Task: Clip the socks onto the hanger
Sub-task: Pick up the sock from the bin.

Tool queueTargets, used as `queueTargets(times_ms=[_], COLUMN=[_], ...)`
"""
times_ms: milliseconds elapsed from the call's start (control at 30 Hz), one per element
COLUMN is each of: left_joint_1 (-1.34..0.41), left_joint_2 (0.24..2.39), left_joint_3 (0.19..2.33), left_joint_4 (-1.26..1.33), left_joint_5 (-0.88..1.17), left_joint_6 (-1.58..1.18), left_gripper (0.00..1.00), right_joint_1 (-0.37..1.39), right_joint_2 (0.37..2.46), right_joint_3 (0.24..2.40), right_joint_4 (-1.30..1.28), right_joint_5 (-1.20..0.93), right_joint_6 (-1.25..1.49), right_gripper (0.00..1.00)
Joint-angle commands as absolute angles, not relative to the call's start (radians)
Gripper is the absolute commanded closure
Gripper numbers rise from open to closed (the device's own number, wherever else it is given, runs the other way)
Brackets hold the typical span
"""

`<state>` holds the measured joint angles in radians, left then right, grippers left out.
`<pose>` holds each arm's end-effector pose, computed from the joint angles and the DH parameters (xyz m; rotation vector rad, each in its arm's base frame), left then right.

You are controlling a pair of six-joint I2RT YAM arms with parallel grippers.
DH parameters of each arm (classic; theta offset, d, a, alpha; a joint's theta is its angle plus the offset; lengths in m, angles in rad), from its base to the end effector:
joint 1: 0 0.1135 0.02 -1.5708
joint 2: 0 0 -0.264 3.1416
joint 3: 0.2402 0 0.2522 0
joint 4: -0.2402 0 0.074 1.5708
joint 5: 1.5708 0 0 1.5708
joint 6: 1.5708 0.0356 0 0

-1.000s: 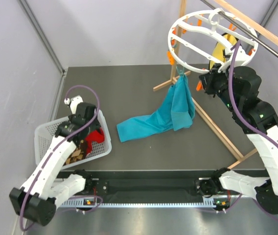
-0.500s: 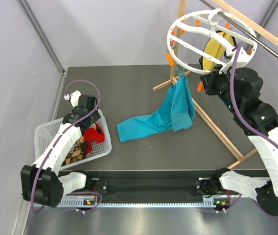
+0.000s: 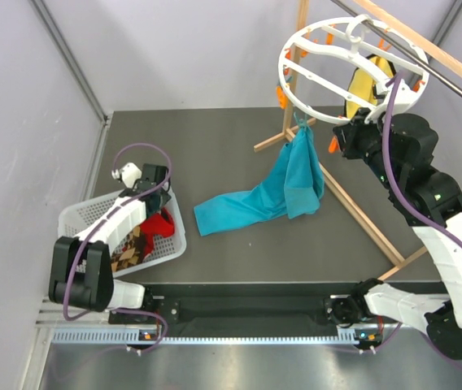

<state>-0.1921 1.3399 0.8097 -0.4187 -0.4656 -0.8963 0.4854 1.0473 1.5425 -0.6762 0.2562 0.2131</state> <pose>0.2611 -0.0345 0.2124 -0.9904 2.1701 0.0867 0.1649 0.0768 0.4918 -0.0512 1.7537 0.2865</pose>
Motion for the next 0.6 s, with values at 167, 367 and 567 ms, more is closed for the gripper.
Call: queueTargets(times_ms=[167, 367, 567], left_joint_1=[-0.176, -0.17, -0.17], left_joint_2=[1.404, 1.361, 1.191], left_joint_3=[0.767, 0.732, 0.758], left_joint_4=[-0.318, -0.302, -0.365], left_joint_5=[-0.517, -0.528, -0.551], left_joint_6=[-0.982, -0.986, -0.893], left_gripper=[0.48, 0.69, 1.0], right_joint_1=[0.472, 0.472, 0.472], right_joint_2=[1.034, 1.034, 1.032], right_joint_3=[1.552, 1.554, 1.563], right_joint_4=[-0.686, -0.69, -0.696], right_joint_5=[0.212, 0.204, 0.187], right_joint_6=[0.198, 0.202, 0.209], right_gripper=[1.0, 1.0, 1.0])
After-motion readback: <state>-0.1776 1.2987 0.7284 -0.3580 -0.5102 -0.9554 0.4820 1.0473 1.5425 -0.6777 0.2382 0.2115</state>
